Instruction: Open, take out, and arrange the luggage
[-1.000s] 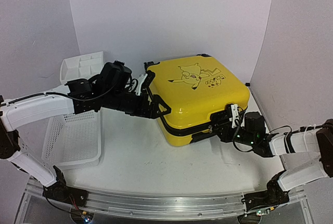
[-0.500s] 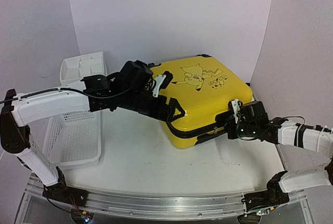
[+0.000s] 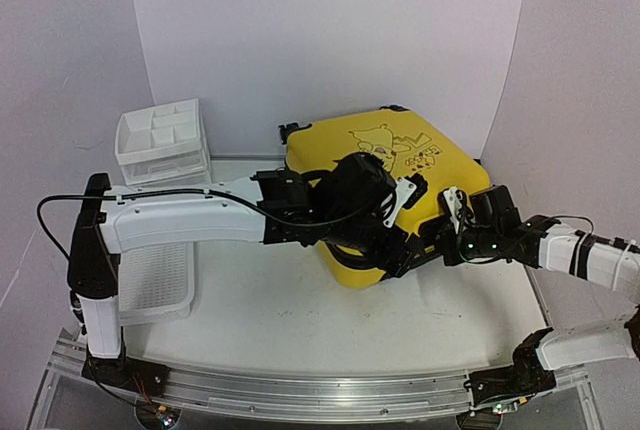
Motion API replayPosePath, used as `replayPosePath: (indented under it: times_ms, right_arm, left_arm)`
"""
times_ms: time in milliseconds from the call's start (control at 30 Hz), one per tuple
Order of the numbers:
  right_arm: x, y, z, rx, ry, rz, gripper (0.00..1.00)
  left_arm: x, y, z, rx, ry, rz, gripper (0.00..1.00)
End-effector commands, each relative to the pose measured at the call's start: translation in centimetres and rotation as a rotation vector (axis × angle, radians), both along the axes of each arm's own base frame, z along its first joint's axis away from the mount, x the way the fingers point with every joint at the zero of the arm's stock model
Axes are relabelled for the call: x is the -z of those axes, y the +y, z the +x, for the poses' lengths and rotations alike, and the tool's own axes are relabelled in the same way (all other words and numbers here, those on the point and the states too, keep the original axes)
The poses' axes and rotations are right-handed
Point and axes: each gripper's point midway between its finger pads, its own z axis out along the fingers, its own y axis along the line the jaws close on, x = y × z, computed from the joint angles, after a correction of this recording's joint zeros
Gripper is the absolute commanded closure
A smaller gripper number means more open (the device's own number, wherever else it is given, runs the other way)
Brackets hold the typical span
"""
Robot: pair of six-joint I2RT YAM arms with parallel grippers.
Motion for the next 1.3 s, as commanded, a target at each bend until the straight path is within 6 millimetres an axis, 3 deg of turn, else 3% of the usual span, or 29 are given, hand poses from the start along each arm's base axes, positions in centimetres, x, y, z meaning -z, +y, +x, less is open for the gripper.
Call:
replayPosePath:
  times_ms: [0, 233, 333, 533, 667, 800, 1000, 1100, 1267]
  right_arm:
    - [-5.2, 6.7, 0.7, -0.196, -0.085, 0.237, 1.0]
    - [-5.6, 14.7, -0.4, -0.35, -0.094, 0.27, 1.0]
    - [-5.6, 16.7, -0.5, -0.373, -0.085, 0.311, 1.0]
    - [-3.8, 14.4, 0.5, -0.221, -0.091, 0.265, 1.0]
    - [-2.9, 14.2, 0.3, -0.214, -0.056, 0.242, 1.0]
    - [-2.2, 14.0, 0.4, -0.215, -0.025, 0.193, 1.0]
    - [-1.5, 12.0, 0.0, -0.174, 0.007, 0.084, 1.0]
    - [-0.8, 11.0, -0.9, -0.177, 0.046, 0.041, 1.0]
    - [0.1, 7.7, -1.5, -0.106, 0.034, -0.07, 1.0]
  left_arm:
    - [-3.2, 0.0, 1.2, -0.032, -0.059, -0.048, 0.17]
    - [-3.6, 4.8, 1.7, -0.14, -0.061, -0.025, 0.17]
    - [-3.5, 6.4, 2.1, -0.182, -0.02, -0.032, 0.16]
    - [-4.4, 8.6, 4.9, -0.265, 0.056, -0.089, 0.14]
    - [-6.4, 9.0, 8.0, -0.278, 0.093, -0.197, 0.16]
    - [-6.8, 8.8, 10.7, -0.328, 0.075, -0.217, 0.22]
    - [-2.5, 10.9, 13.7, -0.503, 0.112, -0.152, 0.19]
    - [-0.5, 11.9, 14.3, -0.551, 0.119, -0.112, 0.2]
    - [2.4, 13.2, 14.6, -0.599, 0.118, -0.047, 0.2]
